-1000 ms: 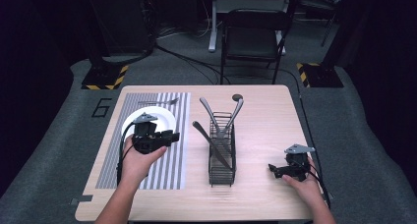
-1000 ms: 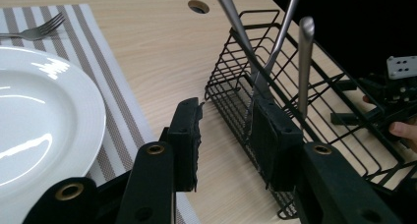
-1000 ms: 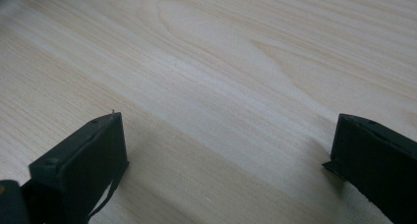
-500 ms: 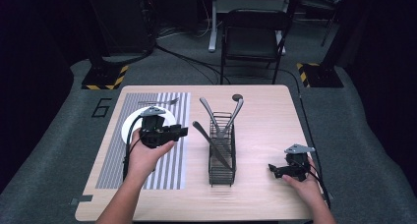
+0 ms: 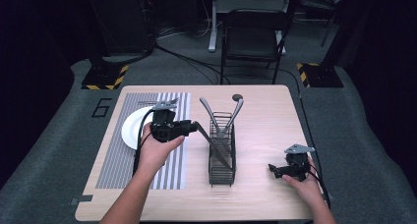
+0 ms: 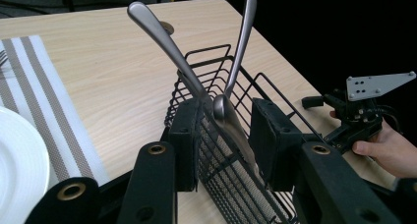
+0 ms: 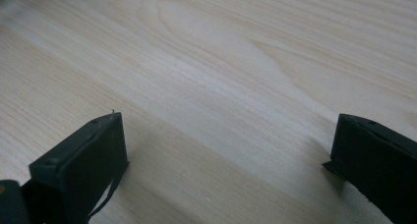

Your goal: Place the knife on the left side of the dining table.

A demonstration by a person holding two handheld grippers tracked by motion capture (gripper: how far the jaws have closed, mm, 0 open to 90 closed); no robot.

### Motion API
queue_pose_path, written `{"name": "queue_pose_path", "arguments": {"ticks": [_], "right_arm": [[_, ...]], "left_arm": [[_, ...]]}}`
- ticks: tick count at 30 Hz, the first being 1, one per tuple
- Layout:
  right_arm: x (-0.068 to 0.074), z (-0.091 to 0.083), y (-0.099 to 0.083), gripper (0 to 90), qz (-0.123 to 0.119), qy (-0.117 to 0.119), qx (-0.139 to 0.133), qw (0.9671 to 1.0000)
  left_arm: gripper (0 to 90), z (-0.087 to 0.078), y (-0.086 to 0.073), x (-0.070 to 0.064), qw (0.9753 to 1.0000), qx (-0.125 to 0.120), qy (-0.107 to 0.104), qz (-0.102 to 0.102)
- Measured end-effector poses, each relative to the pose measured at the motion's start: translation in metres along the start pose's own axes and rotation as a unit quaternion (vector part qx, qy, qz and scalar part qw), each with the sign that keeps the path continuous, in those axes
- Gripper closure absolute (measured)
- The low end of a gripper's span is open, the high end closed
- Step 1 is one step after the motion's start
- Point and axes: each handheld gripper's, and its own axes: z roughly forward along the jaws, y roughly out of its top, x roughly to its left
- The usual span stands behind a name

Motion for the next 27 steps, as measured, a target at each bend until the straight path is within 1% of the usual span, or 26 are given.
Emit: {"name": "queue_pose_path", "arguments": {"ticks": [2,4,9,12,13,16,19,23,25,26,27], "right_arm": [[0.000,0.000,0.000,0.0,0.000,0.000,0.000,1.0000],[0.000,0.000,0.000,0.0,0.000,0.000,0.000,1.0000],[0.000,0.000,0.000,0.0,0.000,0.000,0.000,1.0000],[0.000,0.000,0.000,0.0,0.000,0.000,0.000,1.0000],[0.000,0.000,0.000,0.0,0.000,0.000,0.000,1.0000],[0.000,0.000,0.000,0.0,0.000,0.000,0.000,1.0000],[0.000,0.000,0.000,0.0,-0.001,-0.001,-0.001,1.0000],[0.000,0.000,0.000,0.0,0.000,0.000,0.000,1.0000],[0.000,0.000,0.000,0.0,0.000,0.000,0.000,1.0000],[0.000,0.000,0.000,0.0,0.000,0.000,0.000,1.0000],[0.000,0.000,0.000,0.0,0.000,0.000,0.000,1.0000]], "left_arm": [[64.3,0.004,0.001,-0.001,1.0000,-0.001,-0.001,-0.001],[64.4,0.007,0.003,-0.001,1.0000,0.001,-0.003,0.003],[65.3,0.016,0.005,-0.002,0.9999,0.005,-0.009,0.003],[66.2,0.020,0.005,-0.004,1.0000,0.007,-0.006,0.003],[66.4,0.021,0.005,-0.004,0.9999,0.007,-0.006,0.004],[68.5,0.021,0.005,-0.003,1.0000,0.005,-0.007,-0.003],[69.7,0.023,0.005,-0.001,0.9999,0.006,-0.010,-0.005],[71.7,0.026,0.004,-0.001,0.9999,0.005,-0.007,-0.004],[73.4,0.027,0.004,0.000,0.9999,0.005,-0.006,-0.007],[73.9,0.027,0.004,0.001,0.9999,0.005,-0.007,-0.006],[74.2,0.028,0.003,0.000,0.9999,0.003,-0.007,-0.010]]}}
